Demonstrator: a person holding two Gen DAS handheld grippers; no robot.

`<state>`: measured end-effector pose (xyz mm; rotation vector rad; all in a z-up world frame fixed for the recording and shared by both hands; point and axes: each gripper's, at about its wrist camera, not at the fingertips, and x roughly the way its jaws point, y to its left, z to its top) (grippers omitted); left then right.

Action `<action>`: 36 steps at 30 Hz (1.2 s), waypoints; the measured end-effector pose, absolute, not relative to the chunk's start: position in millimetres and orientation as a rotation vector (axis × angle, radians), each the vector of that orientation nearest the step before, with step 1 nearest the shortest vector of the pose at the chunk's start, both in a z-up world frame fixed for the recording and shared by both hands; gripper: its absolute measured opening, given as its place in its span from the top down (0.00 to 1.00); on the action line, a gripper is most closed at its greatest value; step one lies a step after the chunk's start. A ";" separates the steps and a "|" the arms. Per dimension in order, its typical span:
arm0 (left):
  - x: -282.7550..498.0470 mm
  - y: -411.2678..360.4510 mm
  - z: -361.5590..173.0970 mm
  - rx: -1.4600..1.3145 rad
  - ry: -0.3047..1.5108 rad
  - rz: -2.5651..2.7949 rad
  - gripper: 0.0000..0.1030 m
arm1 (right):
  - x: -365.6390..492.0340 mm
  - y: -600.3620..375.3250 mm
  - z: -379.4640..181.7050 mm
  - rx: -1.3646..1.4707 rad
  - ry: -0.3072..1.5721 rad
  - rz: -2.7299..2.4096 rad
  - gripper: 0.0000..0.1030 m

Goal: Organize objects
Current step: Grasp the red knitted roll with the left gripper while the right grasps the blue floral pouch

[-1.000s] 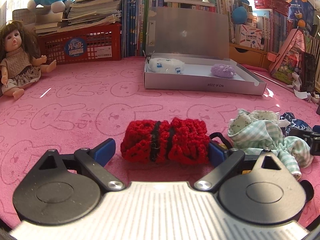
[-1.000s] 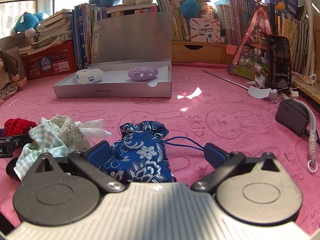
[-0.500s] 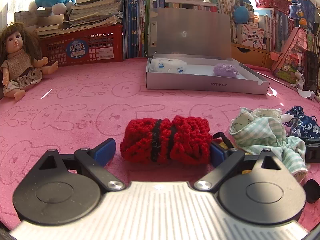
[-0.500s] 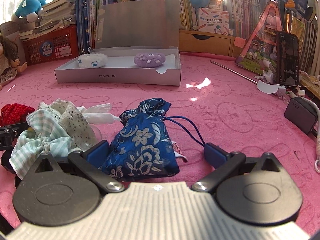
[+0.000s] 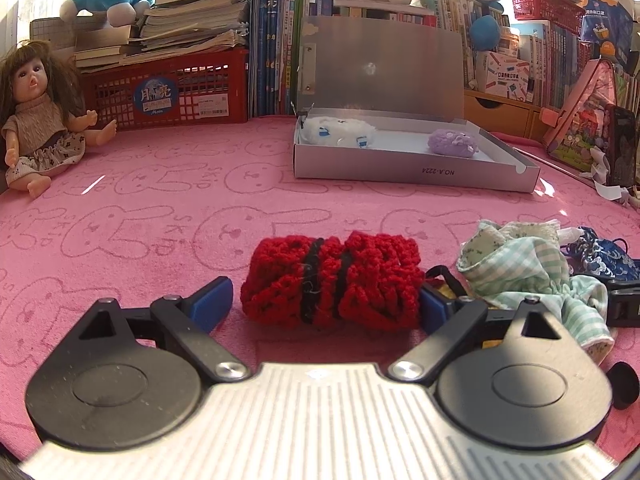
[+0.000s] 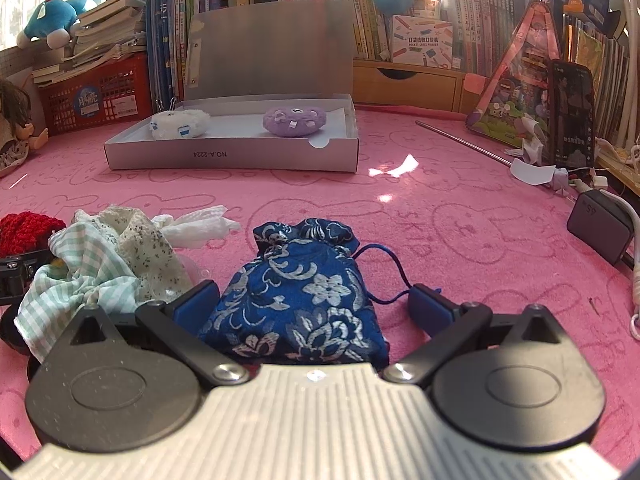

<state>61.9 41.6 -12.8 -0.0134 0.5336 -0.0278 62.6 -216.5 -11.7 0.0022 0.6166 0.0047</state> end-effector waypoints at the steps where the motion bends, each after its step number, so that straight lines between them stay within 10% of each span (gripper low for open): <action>1: 60.7 41.2 -12.4 -0.011 0.530 -0.028 0.11 | 62.7 -216.6 -11.7 0.002 0.616 0.004 0.00; 21: 59.7 43.1 -12.1 -0.027 0.510 -0.030 0.15 | 62.5 -216.9 -11.0 -0.012 0.613 0.031 0.01; 36: 57.1 44.0 -5.7 -0.014 0.469 -0.047 0.26 | 54.6 -208.7 -3.1 -0.033 0.575 0.065 0.28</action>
